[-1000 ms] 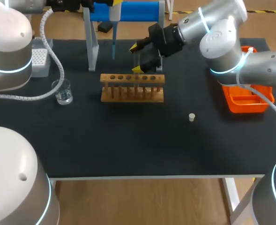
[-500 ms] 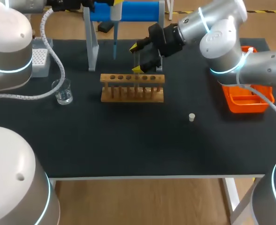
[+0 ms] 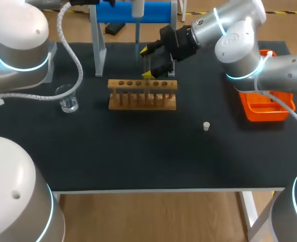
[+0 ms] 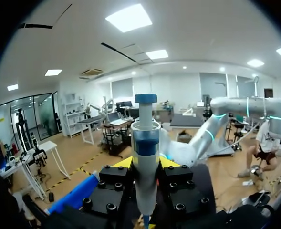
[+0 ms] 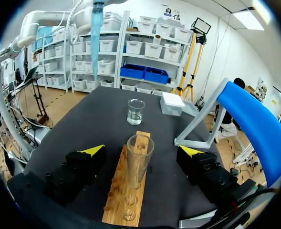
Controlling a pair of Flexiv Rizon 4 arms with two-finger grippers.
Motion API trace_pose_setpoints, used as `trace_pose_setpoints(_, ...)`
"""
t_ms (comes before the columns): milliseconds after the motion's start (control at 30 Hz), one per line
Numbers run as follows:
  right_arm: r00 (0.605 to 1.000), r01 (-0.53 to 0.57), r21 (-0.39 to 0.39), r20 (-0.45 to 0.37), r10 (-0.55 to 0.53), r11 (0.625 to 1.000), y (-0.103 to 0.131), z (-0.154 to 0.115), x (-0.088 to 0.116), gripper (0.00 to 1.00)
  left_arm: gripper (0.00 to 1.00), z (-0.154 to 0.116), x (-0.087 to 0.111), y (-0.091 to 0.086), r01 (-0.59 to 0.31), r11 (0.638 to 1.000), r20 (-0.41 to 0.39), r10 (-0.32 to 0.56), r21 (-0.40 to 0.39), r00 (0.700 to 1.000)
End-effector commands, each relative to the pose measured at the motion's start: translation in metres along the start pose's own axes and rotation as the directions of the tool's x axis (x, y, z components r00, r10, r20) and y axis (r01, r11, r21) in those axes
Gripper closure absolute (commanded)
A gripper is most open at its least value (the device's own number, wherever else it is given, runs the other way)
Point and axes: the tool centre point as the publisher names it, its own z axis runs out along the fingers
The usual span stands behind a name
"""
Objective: Invert the test tube, pick up the pipette, mount the tip to pipette, aspirate from beaker and dispense into the tube, eject the tip, return the pipette, and cap with the stopper.
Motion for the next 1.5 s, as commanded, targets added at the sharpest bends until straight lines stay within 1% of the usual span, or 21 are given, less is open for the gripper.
trace_pose_setpoints(33, 1.000, -0.001, 0.003, -0.001, 0.001, 1.000, 0.001, -0.001, 0.000, 0.00, 1.00, 0.016, -0.008, -0.002, -0.001, 1.000, -0.008, 0.001, 0.010, 1.000)
trace_pose_setpoints(267, 1.000, -0.001, 0.003, -0.001, 0.001, 1.000, 0.001, -0.001, 0.000, 0.00, 1.00, 0.026, -0.013, -0.001, 0.003, 1.000, -0.021, -0.003, 0.014, 1.000)
trace_pose_setpoints(867, 1.000, -0.001, 0.003, -0.001, 0.001, 1.000, 0.001, -0.001, 0.000, 0.00, 1.00, 0.034, -0.029, 0.007, 0.018, 0.999, -0.034, -0.016, 0.045, 0.999)
trace_pose_setpoints(1500, 1.000, -0.001, 0.003, -0.001, 0.001, 1.000, 0.001, -0.001, 0.000, 0.00, 1.00, 0.036, -0.033, 0.021, 0.016, 0.998, -0.024, -0.015, 0.063, 1.000)
